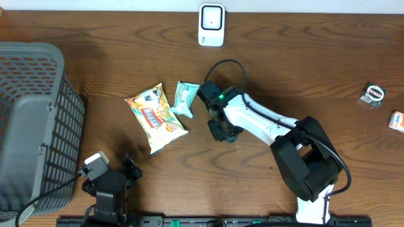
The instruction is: Scan the item barcode
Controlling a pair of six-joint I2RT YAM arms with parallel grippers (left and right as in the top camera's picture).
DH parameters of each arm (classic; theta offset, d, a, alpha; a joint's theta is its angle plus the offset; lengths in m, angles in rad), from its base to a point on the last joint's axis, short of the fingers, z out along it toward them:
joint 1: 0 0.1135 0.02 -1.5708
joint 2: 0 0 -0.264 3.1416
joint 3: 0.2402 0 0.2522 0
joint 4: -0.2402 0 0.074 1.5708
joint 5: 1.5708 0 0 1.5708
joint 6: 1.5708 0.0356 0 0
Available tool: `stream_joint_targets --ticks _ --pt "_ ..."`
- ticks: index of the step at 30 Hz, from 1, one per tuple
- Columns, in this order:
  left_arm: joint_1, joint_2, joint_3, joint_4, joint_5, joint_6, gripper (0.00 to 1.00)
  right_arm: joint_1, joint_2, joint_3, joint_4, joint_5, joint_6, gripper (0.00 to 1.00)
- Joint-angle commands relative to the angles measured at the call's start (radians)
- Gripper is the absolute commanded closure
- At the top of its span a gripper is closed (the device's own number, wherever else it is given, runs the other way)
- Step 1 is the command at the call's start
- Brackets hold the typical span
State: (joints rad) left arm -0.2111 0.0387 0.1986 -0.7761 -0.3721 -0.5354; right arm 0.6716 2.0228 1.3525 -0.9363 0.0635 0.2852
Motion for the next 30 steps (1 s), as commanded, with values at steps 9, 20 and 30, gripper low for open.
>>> stream_joint_targets --ticks 9,20,30 --pt "0.001 0.001 -0.004 -0.035 -0.021 -0.005 0.02 -0.100 0.031 0.049 -0.139 -0.418 -0.243 0.99" --pt "0.001 0.001 -0.004 -0.035 -0.021 -0.005 0.02 -0.215 0.031 0.175 -0.371 -0.730 -0.726 0.99" --pt "0.001 0.001 -0.004 -0.035 -0.021 -0.005 0.02 -0.225 0.031 0.199 -0.391 -0.834 -0.906 0.99"
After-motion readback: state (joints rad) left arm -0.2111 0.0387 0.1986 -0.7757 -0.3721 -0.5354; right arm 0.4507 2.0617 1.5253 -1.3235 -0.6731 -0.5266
